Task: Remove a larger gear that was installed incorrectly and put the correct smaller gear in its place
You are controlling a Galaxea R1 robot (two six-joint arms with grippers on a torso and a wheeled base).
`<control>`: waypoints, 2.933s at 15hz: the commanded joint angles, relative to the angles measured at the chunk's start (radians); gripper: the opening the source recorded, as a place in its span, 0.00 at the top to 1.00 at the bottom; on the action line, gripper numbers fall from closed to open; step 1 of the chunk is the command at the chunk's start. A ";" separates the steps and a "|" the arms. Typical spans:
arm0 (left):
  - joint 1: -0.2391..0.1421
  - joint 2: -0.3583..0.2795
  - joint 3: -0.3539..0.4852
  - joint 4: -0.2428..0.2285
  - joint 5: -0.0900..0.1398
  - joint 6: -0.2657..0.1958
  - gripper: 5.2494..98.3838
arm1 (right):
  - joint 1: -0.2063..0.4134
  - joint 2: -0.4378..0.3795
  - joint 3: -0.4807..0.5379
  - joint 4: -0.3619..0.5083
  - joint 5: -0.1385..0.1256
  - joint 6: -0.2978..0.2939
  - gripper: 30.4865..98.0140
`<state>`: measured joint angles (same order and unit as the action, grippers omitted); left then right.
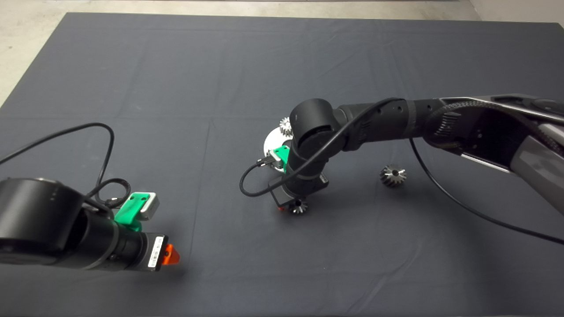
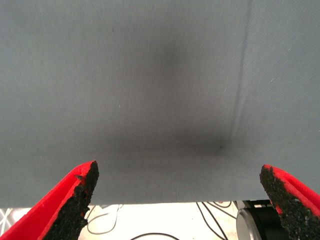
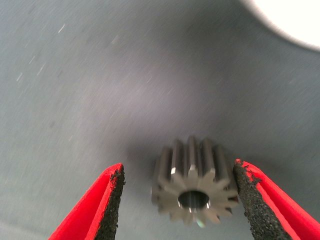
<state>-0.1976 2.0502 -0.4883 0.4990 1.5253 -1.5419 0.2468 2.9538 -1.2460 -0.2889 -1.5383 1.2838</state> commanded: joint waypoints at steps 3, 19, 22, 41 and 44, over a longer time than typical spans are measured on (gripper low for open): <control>0.021 0.000 0.008 0.021 0.038 -0.014 0.16 | 0.022 -0.038 0.064 0.064 -0.106 0.009 0.61; 0.064 -0.003 0.004 0.072 0.038 -0.014 0.16 | 0.022 -0.006 0.018 0.063 -0.108 -0.004 0.61; 0.072 -0.003 0.002 0.072 0.038 -0.014 0.16 | 0.016 -0.008 0.018 0.063 -0.108 -0.006 0.61; 0.107 -0.003 -0.002 0.099 0.036 -0.014 0.16 | -0.014 -0.011 0.007 0.059 -0.108 -0.014 0.84; 0.110 0.000 -0.005 0.099 0.036 -0.012 0.16 | -0.014 -0.009 0.007 0.059 -0.108 -0.017 0.84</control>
<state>-0.0906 2.0523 -0.4891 0.5853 1.5249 -1.5511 0.2232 2.9366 -1.2349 -0.2606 -1.5423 1.2766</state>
